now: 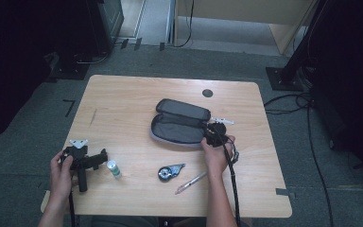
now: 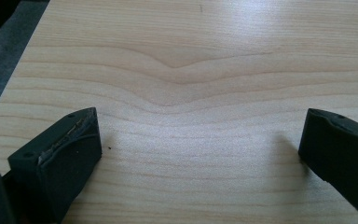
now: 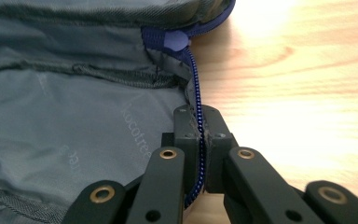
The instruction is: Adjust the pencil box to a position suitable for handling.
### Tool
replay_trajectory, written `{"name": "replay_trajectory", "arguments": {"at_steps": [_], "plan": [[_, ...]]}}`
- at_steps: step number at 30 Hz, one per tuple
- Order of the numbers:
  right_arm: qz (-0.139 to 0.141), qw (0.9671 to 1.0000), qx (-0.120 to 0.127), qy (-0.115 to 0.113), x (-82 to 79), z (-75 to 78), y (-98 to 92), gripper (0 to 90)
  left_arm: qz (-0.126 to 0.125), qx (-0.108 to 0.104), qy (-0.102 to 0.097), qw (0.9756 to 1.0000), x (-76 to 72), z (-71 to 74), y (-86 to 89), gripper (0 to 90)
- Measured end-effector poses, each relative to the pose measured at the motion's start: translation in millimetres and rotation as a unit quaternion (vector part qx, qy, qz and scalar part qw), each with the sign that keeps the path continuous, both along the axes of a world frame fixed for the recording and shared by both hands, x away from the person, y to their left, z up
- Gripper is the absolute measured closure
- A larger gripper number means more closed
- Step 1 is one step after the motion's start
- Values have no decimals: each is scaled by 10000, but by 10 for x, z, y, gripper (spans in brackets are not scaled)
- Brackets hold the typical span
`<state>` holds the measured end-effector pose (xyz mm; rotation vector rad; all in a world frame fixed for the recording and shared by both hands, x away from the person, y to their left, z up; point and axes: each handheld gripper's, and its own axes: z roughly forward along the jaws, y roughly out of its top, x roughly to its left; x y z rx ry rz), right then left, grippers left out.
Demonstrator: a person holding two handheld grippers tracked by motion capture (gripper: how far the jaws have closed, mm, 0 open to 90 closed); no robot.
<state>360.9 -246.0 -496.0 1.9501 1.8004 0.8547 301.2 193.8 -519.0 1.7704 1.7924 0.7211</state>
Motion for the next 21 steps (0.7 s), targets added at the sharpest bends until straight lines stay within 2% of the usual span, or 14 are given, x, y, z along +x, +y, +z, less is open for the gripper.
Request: {"name": "replay_trajectory", "arguments": {"at_steps": [5, 10, 12, 13, 15, 17, 18, 21], "plan": [[253, 9992, 245, -195, 16, 2, 55, 884, 0, -2, 3, 10000, 1, 0, -1, 0], [284, 9991, 178, -268, 26, 4, 110, 884, -1, 3, 3, 10000, 3, 0, -1, 0], [263, 9993, 167, -213, 30, -13, 116, 877, 0, 4, 2, 10000, 4, 0, -1, 0], [286, 9993, 122, -189, 33, -25, 112, 834, -1, 5, 3, 10000, 4, 0, -1, 0], [215, 9996, 142, -144, 23, -17, 108, 664, -1, 5, 3, 10000, 4, 0, -1, 0], [295, 9992, 184, -200, -9, 21, 92, 513, -1, 2, 1, 10000, 5, 0, -1, 0], [338, 9990, 215, -212, -35, 45, 87, 453, -1, 2, 3, 10000, 5, 0, -1, 0], [352, 9990, 113, -241, -139, 122, 62, 292, -3, 3, 3, 10000, 6, 0, -1, 0]]}}
